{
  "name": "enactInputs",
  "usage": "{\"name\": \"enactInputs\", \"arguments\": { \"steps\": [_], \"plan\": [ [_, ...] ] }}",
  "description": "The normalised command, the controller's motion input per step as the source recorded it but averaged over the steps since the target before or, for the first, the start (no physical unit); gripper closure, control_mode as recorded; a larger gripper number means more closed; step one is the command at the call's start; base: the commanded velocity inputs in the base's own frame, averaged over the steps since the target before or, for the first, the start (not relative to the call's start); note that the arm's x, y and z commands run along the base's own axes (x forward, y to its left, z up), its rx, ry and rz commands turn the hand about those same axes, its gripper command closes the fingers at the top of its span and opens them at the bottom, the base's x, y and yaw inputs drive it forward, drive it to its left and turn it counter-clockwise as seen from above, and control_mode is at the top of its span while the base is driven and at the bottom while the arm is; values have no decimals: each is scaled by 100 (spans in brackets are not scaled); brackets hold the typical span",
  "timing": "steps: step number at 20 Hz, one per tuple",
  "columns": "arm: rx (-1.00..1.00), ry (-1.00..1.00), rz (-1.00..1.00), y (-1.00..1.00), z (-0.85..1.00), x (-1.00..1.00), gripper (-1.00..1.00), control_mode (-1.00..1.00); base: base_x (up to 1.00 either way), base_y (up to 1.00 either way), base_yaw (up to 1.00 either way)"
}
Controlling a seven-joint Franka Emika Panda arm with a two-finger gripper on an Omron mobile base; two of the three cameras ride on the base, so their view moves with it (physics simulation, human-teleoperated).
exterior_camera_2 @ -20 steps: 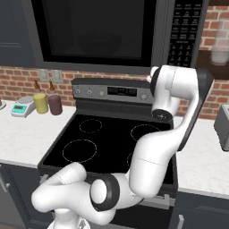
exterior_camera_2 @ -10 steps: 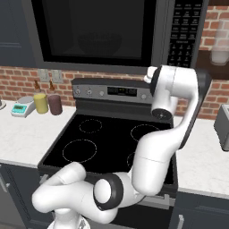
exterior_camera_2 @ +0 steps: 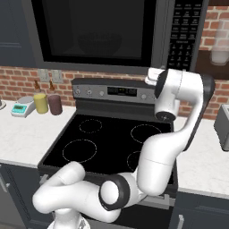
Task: Open the microwave, place the bowl with waffle inside the microwave, then close the microwave door and turn it on.
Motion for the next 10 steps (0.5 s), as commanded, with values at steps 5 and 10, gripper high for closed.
{"name": "enactInputs", "arguments": {
  "steps": [5, 10],
  "plan": [
    [0, 8, 5, -6, 0, 0, -100, -100, 0, 0, 0],
    [0, 15, 0, -18, 0, 0, -100, -100, 0, 0, 0]
  ]
}}
